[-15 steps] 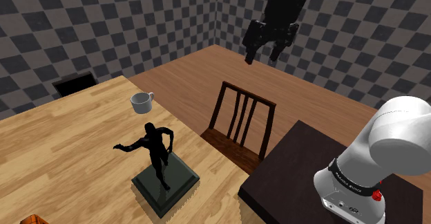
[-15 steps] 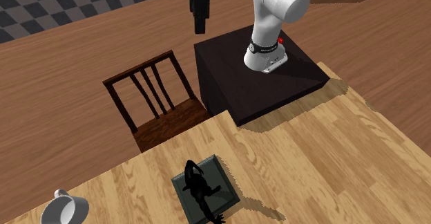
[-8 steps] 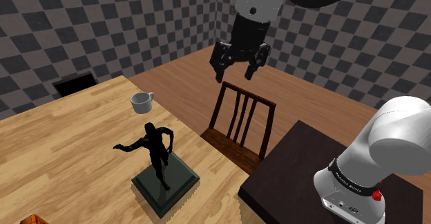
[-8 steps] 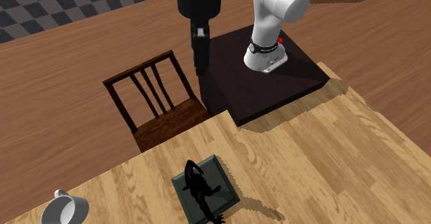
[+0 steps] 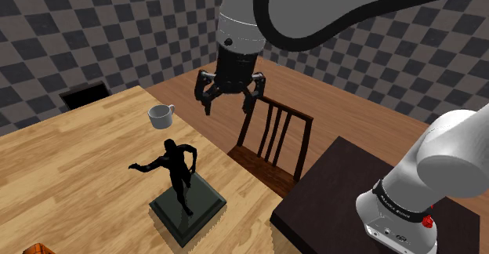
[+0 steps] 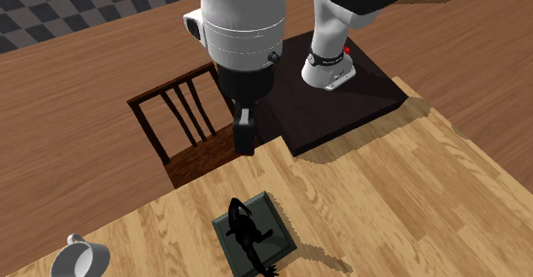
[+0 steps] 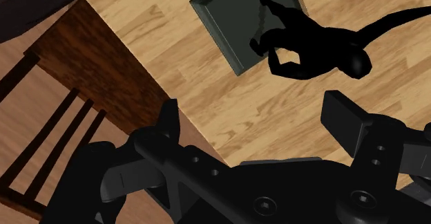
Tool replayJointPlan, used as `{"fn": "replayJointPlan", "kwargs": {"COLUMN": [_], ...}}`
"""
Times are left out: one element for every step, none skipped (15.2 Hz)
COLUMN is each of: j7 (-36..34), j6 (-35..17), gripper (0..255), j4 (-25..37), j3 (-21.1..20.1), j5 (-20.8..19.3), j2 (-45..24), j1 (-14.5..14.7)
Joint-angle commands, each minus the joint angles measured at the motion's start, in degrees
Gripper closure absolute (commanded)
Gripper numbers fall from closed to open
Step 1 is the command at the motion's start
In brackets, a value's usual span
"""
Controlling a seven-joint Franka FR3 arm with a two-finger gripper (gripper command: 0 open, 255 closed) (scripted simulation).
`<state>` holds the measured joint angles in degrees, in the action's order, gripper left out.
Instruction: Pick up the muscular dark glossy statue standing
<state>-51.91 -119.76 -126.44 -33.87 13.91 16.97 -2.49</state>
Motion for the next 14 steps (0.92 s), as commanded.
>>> {"fn": "replayJointPlan", "kwargs": {"j7": [-4.89,-7.32,-9.85,-12.48,-15.18,-17.93,-20.67,-23.35,-25.91,-28.32,-30.56,-30.62,-30.76,-30.92], "j6": [-2.08,-3.00,-3.84,-4.60,-5.25,-5.77,-6.16,-6.42,-6.54,-6.53,-6.42,-6.42,-7.10,-7.77], "gripper": [0,0,0,0,0,0,0,0,0,0,0,0,0,0], "j4": [2.70,4.08,5.54,7.09,8.74,10.48,12.32,14.27,16.33,18.50,20.77,20.91,20.47,20.05], "j3": [-2.82,-4.04,-5.18,-6.20,-7.08,-7.71,-8.07,-8.20,-8.06,-7.71,-7.22,-6.93,-6.76,-6.62], "j5": [-2.15,-3.60,-5.27,-7.17,-9.26,-11.51,-13.85,-16.20,-18.48,-20.63,-22.63,-22.63,-22.89,-23.17], "j2": [-4.77,-7.25,-9.82,-12.49,-15.25,-18.09,-20.96,-23.83,-26.67,-29.46,-32.19,-32.30,-32.59,-32.91], "j1": [-0.70,-0.97,-1.16,-1.23,-1.17,-0.85,-0.27,0.54,1.58,2.83,4.18,4.49,4.63,4.74]}}
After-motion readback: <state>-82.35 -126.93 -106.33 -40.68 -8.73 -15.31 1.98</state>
